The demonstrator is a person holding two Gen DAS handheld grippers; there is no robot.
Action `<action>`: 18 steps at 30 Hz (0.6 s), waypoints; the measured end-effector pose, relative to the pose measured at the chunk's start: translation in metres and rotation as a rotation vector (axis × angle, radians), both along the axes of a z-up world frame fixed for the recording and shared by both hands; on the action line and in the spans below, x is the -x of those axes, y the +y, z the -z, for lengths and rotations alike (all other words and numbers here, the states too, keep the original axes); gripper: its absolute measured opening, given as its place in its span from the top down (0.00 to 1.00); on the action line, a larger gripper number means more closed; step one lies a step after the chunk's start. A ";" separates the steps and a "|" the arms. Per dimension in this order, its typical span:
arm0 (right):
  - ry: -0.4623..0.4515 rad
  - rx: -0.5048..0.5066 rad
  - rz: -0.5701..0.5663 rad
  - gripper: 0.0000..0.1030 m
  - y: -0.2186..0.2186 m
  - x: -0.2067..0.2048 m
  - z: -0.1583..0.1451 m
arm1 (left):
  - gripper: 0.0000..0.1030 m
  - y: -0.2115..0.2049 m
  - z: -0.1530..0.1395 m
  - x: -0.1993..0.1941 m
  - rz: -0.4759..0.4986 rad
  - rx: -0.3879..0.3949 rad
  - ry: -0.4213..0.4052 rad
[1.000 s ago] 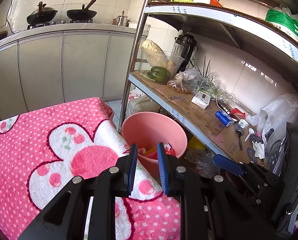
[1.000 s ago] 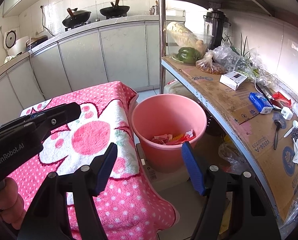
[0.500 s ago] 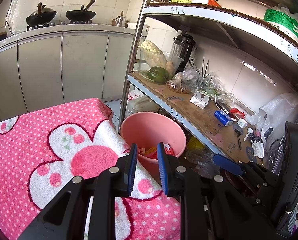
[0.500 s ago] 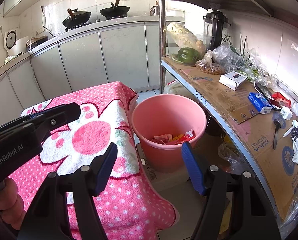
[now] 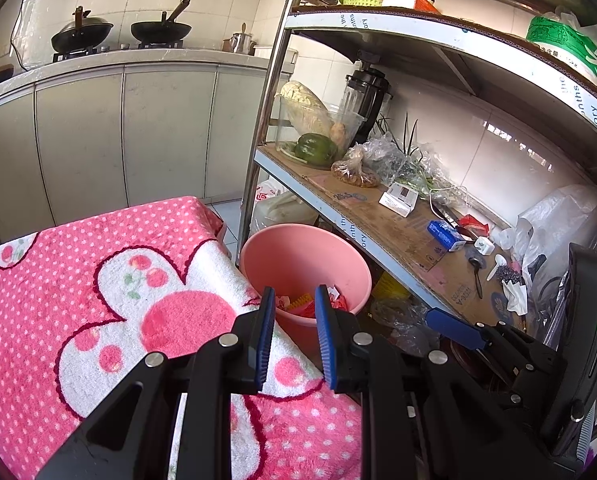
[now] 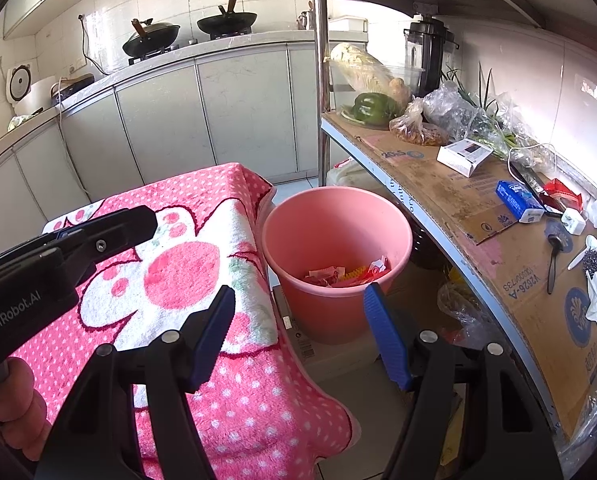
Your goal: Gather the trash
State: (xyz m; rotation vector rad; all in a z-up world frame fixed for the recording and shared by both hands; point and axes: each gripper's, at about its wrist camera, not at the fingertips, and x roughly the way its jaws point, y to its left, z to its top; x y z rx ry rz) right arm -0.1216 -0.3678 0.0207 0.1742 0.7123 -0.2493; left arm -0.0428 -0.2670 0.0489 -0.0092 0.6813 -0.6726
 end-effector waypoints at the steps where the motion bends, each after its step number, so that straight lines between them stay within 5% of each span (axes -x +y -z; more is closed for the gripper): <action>1: 0.000 0.001 0.000 0.34 0.000 0.000 0.000 | 0.81 0.000 -0.001 0.001 0.002 0.000 0.000; 18: -0.003 -0.003 0.001 0.34 0.000 0.002 -0.001 | 0.81 0.000 -0.003 0.001 0.008 -0.004 -0.003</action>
